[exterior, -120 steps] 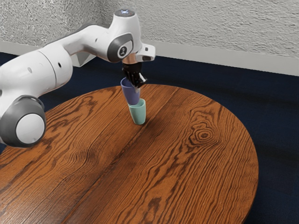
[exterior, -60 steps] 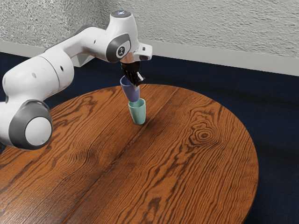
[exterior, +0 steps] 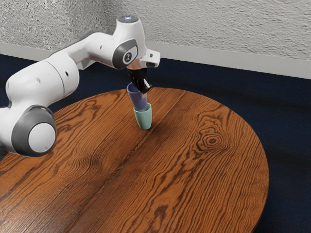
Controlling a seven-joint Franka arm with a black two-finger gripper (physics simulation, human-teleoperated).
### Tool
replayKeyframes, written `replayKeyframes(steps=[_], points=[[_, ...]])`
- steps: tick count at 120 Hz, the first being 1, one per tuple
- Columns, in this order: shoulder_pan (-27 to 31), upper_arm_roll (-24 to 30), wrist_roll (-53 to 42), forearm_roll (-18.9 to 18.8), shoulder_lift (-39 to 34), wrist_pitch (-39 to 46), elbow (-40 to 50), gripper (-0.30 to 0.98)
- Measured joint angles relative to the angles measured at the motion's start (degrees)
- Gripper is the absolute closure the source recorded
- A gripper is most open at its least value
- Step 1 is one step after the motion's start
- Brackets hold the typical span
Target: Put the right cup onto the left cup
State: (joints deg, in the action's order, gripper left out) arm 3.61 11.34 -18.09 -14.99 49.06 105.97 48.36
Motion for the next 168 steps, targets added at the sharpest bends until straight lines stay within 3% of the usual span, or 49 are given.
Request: replayKeyframes(steps=[88, 130, 168], points=[[0.00, 0.09, -1.20, 0.27, 0.64, 0.53, 0.39, 0.78], [0.00, 0.08, -1.69, 0.66, 0.84, 0.90, 0.78, 0.50], [0.00, 0.08, -1.96, 0.75, 0.84, 1.11, 0.79, 0.40]])
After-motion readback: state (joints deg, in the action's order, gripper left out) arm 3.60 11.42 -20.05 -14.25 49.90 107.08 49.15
